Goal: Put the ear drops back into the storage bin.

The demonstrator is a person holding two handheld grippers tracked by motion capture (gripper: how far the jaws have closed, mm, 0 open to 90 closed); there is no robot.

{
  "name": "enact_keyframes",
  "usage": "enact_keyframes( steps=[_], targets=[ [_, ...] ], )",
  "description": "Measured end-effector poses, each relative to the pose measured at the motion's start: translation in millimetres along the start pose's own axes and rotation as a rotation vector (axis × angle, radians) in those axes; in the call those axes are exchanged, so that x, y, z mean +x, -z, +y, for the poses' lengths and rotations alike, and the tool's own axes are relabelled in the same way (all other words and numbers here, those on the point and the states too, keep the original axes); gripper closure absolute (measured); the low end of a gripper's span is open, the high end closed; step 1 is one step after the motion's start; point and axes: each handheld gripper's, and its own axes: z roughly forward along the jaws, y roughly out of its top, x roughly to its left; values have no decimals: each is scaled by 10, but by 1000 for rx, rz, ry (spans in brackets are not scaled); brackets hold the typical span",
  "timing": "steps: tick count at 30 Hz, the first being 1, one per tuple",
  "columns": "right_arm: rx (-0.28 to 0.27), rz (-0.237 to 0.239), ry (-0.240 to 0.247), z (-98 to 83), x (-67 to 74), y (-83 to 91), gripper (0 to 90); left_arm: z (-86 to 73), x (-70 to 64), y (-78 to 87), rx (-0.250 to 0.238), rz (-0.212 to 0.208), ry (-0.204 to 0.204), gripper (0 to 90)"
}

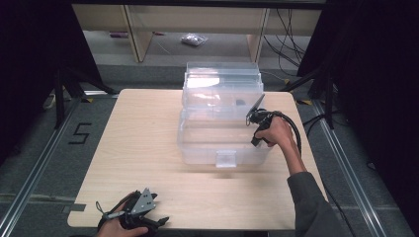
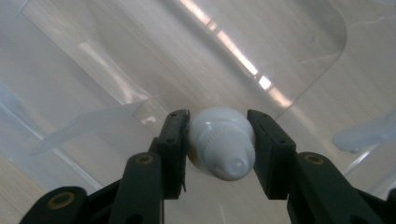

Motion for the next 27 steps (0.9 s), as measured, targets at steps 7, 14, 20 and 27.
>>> enact_keyframes(
  steps=[7,14,20,27],
  targets=[
    [-6,-9,79,31,-46,-72,602,-1,1,-2,1,1,0,168],
    [26,7,10,26,9,-128,601,-2,1,-8,1,6,-1,168],
    [28,14,17,30,7,-185,599,-1,1,-3,2,1,-2,168],
    [17,16,16,41,27,-186,599,0,1,-1,3,1,-4,168]
  ],
)
